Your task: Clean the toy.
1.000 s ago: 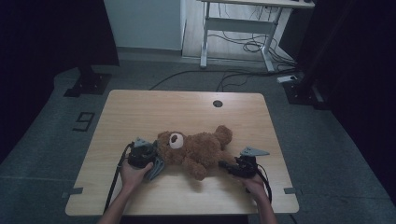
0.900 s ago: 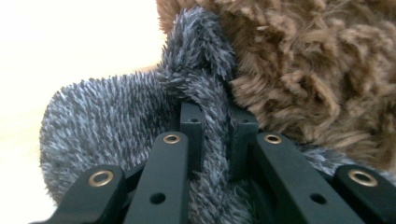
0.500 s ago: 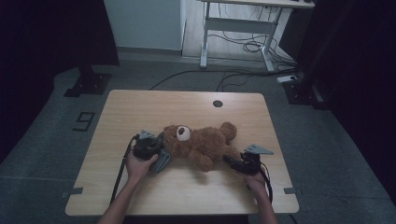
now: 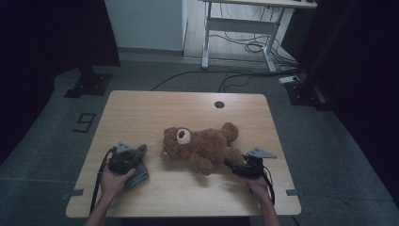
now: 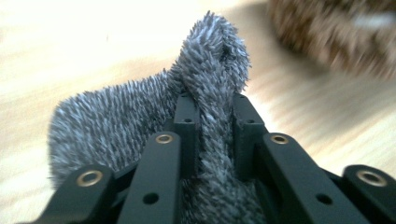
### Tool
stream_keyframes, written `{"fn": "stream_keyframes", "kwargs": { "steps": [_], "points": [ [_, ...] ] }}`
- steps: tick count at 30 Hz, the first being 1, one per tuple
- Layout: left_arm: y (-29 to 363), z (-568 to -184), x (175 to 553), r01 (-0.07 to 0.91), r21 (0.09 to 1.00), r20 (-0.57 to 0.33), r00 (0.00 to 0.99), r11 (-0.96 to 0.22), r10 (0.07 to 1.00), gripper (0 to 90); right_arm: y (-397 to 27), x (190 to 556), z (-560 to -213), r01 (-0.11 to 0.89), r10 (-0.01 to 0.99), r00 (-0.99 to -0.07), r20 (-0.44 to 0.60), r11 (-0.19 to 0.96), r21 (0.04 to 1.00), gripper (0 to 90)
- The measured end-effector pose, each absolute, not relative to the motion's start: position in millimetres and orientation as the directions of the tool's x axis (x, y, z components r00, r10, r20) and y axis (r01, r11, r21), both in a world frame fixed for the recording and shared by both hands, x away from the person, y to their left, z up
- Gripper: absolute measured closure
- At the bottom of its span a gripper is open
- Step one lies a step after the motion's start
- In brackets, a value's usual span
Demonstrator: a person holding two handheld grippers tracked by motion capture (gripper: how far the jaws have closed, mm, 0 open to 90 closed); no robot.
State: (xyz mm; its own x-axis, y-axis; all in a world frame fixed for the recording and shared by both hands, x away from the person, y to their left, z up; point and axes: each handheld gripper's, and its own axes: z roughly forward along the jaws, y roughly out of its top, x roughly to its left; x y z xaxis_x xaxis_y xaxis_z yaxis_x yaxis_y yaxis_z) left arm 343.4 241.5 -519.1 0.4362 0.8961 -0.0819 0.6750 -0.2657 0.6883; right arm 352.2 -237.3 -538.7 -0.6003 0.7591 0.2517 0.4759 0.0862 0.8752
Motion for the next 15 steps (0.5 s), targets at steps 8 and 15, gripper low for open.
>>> {"fn": "stream_keyframes", "kwargs": {
  "steps": [8,15],
  "points": [
    [247,-522,340,0.686,0.659,-0.085,0.477,-0.309,0.875,44.4,-239,351,-537,0.483,0.764,-0.587,0.268,0.065,0.873,27.1],
    [254,-506,339,0.628,0.71,-0.043,0.491,-0.319,0.87,22.5,-244,349,-532,0.477,0.758,-0.586,0.286,0.037,0.878,27.1]
  ]
}}
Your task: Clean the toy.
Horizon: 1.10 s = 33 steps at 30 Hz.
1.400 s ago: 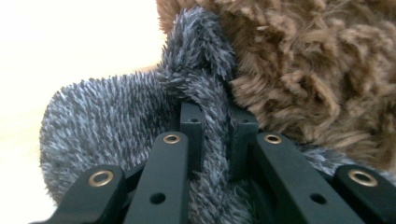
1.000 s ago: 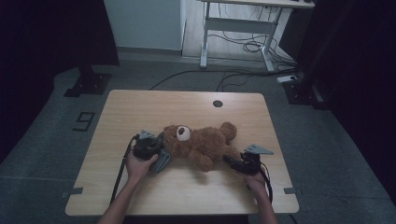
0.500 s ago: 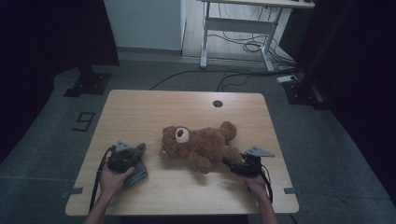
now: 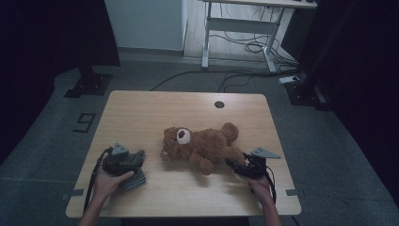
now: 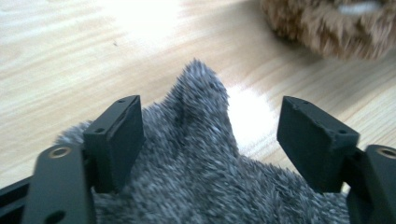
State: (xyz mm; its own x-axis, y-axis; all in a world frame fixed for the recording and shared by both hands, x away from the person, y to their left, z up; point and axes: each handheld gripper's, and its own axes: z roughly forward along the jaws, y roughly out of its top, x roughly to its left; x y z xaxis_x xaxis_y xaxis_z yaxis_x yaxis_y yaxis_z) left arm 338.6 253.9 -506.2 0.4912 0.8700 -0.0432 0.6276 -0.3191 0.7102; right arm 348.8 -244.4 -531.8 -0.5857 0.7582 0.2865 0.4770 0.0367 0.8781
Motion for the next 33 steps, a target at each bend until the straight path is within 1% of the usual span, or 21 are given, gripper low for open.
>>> {"fn": "stream_keyframes", "kwargs": {
  "steps": [5,8,18,21,23,26,28,31,33],
  "points": [
    [251,-496,334,0.607,0.731,-0.043,0.497,-0.312,0.867,21.4,-248,345,-526,0.46,0.757,-0.588,0.287,0.021,0.888,26.8],
    [242,-493,328,0.575,0.751,-0.022,0.513,-0.325,0.858,21.7,-251,343,-525,0.455,0.757,-0.587,0.287,0.015,0.891,26.6],
    [216,-496,312,0.516,0.78,-0.01,0.575,-0.354,0.818,22.4,-262,326,-527,0.463,0.759,-0.587,0.282,0.029,0.886,25.1],
    [211,-498,305,0.515,0.789,-0.035,0.581,-0.334,0.813,24.2,-268,317,-528,0.465,0.765,-0.579,0.282,0.026,0.885,25.1],
    [207,-502,299,0.516,0.787,-0.034,0.583,-0.338,0.812,24.1,-273,310,-530,0.469,0.769,-0.572,0.284,0.023,0.883,25.1],
    [204,-507,294,0.529,0.786,-0.061,0.581,-0.32,0.812,23.8,-280,301,-535,0.475,0.785,-0.565,0.254,0.058,0.878,25.1],
    [201,-510,293,0.533,0.774,-0.053,0.591,-0.341,0.805,23.2,-283,298,-537,0.479,0.789,-0.558,0.256,0.054,0.876,25.1],
    [200,-514,290,0.537,0.78,-0.074,0.588,-0.32,0.805,23.4,-289,296,-538,0.486,0.796,-0.542,0.268,0.037,0.873,25.2],
    [200,-517,291,0.544,0.77,-0.072,0.593,-0.333,0.802,23.5,-289,298,-540,0.492,0.801,-0.54,0.261,0.049,0.869,25.2]
  ]
}}
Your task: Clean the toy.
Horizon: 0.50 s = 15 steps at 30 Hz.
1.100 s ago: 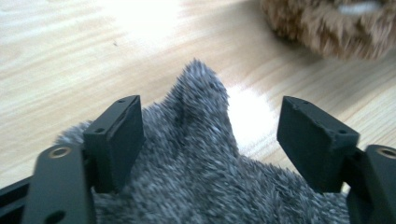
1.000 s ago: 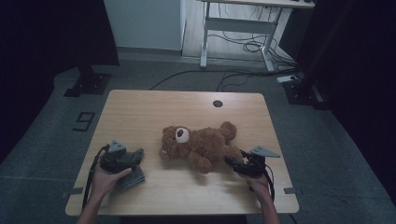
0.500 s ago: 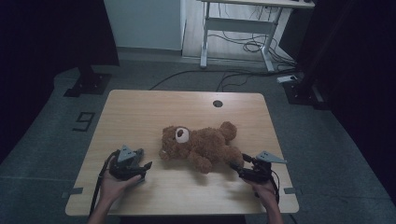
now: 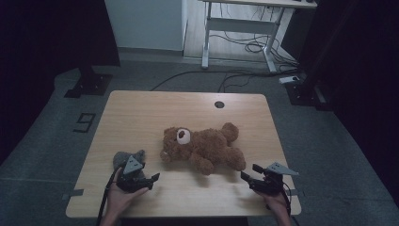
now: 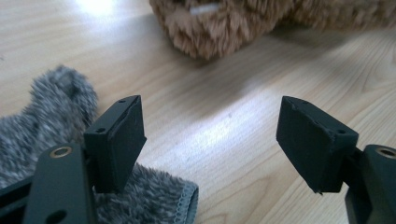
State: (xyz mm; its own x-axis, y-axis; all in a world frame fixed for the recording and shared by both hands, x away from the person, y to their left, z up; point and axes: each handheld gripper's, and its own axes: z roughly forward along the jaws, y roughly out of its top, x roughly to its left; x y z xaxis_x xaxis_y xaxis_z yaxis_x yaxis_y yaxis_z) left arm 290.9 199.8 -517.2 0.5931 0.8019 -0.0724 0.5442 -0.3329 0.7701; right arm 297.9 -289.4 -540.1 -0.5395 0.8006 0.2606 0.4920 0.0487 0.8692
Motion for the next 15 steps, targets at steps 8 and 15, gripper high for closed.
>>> {"fn": "stream_keyframes", "kwargs": {
  "steps": [8,15],
  "points": [
    [203.5,-520.0,290.6,0.548,0.771,-0.093,0.601,-0.325,0.794,23.5,-283.9,301.8,-547.7,0.509,0.809,-0.549,0.21,0.124,0.852,25.1],
    [205.2,-520.5,289.3,0.548,0.774,-0.105,0.605,-0.317,0.789,23.8,-280.9,303.3,-551.1,0.516,0.808,-0.552,0.203,0.14,0.845,25.1]
  ]
}}
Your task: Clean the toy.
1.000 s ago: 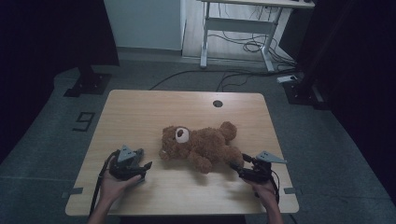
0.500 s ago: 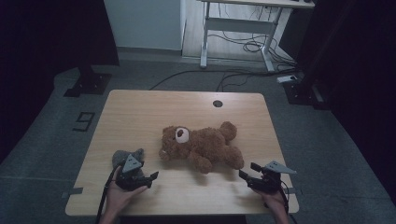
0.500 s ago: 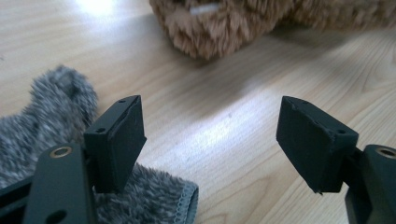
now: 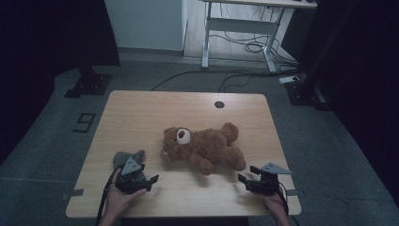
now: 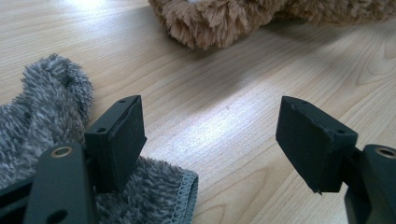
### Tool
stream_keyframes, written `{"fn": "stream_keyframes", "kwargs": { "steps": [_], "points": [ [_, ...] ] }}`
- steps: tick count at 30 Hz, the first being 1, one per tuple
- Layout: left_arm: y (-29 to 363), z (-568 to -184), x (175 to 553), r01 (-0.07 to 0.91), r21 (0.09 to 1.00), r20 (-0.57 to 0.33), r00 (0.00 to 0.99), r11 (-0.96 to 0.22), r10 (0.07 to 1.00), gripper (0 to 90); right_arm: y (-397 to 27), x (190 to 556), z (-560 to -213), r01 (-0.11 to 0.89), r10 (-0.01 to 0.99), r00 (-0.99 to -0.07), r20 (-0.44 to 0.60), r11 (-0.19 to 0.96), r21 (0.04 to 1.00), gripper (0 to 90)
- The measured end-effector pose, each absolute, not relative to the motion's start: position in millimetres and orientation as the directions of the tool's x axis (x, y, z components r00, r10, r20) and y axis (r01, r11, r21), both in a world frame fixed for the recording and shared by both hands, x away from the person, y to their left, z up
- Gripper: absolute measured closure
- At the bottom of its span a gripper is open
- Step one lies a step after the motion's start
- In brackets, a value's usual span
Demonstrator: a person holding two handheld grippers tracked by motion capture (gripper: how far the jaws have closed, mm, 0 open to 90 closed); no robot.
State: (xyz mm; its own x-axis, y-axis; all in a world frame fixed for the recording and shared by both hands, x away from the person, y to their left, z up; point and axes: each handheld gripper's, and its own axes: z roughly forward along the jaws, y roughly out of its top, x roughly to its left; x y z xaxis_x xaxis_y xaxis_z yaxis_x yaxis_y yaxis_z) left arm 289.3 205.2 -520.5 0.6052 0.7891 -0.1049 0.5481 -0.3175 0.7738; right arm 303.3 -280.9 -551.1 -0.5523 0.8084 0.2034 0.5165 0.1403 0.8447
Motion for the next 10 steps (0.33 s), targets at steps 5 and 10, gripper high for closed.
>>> {"fn": "stream_keyframes", "kwargs": {
  "steps": [5,10],
  "points": [
    [203.0,-521.9,289.2,0.55,0.77,-0.105,0.61,-0.324,0.785,23.7,-282.3,303.1,-550.5,0.511,0.809,-0.551,0.202,0.136,0.849,25.1],
    [201.0,-521.7,288.0,0.546,0.769,-0.097,0.613,-0.332,0.784,23.7,-283.3,303.2,-550.3,0.511,0.809,-0.551,0.203,0.134,0.849,25.1]
  ]
}}
